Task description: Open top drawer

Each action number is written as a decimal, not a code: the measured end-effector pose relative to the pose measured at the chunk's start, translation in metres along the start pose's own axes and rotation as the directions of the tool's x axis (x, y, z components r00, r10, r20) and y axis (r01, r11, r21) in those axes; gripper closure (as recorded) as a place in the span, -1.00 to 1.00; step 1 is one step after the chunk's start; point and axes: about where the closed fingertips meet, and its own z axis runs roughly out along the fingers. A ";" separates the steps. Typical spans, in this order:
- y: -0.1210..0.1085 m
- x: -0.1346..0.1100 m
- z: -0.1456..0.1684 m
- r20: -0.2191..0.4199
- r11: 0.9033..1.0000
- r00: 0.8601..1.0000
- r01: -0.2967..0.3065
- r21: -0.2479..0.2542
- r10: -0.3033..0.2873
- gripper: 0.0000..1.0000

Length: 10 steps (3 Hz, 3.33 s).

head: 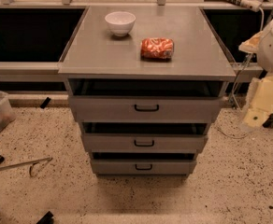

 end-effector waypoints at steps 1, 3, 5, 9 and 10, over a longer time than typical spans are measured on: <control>0.008 -0.007 0.052 0.039 1.000 0.999 -0.010 -0.002 0.010 -1.00; 0.002 -0.029 0.202 0.165 0.990 0.976 -0.133 -0.051 0.139 -1.00; -0.002 -0.028 0.209 0.153 0.989 0.977 -0.145 -0.035 0.148 -1.00; -0.045 -0.050 0.306 0.333 0.994 0.938 -0.111 0.011 0.101 -1.00; -0.052 -0.066 0.326 0.355 0.994 0.929 -0.112 0.007 0.103 -1.00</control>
Offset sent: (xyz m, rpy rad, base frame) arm 0.0702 0.0736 -0.2029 0.2036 -0.0224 -0.0491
